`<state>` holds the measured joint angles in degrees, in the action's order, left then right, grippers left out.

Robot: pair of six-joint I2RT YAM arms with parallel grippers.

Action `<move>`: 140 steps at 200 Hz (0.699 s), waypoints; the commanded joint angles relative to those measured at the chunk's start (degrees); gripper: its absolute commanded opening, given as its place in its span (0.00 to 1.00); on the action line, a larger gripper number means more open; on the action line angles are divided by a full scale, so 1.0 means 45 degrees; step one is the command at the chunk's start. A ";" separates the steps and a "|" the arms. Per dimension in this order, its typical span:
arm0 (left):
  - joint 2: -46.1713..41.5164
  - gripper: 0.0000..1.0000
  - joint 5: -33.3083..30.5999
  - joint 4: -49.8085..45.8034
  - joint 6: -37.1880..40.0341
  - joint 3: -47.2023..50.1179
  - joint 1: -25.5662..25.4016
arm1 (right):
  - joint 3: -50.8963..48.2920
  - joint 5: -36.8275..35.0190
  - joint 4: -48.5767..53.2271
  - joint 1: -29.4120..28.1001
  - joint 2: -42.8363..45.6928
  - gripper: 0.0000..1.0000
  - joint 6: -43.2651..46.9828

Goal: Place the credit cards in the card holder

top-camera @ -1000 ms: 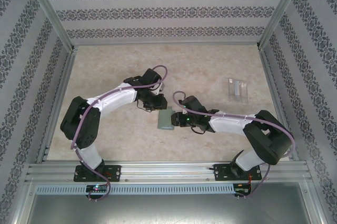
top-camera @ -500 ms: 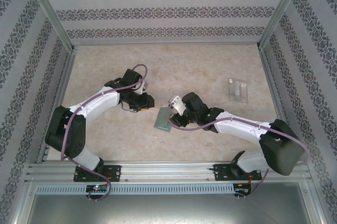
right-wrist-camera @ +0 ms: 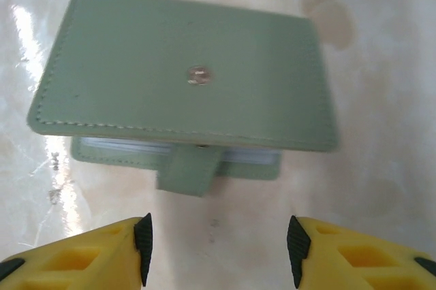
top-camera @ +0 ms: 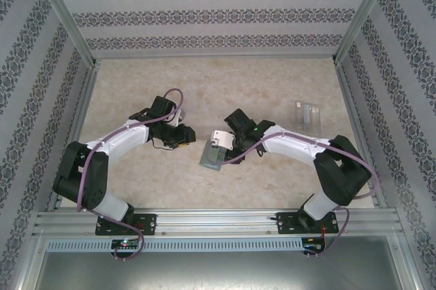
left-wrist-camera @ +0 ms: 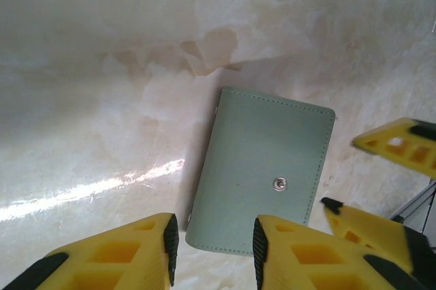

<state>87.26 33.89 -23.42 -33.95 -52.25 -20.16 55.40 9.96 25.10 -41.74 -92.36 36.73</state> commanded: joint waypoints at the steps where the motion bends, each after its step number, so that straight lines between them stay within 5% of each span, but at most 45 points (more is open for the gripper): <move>1: -0.0380 0.37 0.0213 0.0964 -0.0312 0.0364 0.0083 | 0.0189 0.1262 -0.0051 0.0194 -0.0546 0.58 0.0987; 79: -0.0484 0.37 0.0044 0.1708 -0.0957 0.0934 -0.0011 | 0.1927 0.0691 0.0725 -0.0106 -0.2424 0.54 0.1314; 127: -0.0622 0.37 -0.0263 0.1609 -0.1027 0.1082 -0.0029 | 0.2246 0.0053 0.0530 -0.0169 -0.3014 0.39 0.1559; 140: -0.0623 0.37 -0.0289 0.1579 -0.1090 0.1078 -0.0020 | 0.2222 0.0146 0.0346 -0.0045 -0.2946 0.27 0.1594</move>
<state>86.21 33.76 -17.50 -37.89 -48.29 -20.18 64.66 11.55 26.76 -42.15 -105.19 42.72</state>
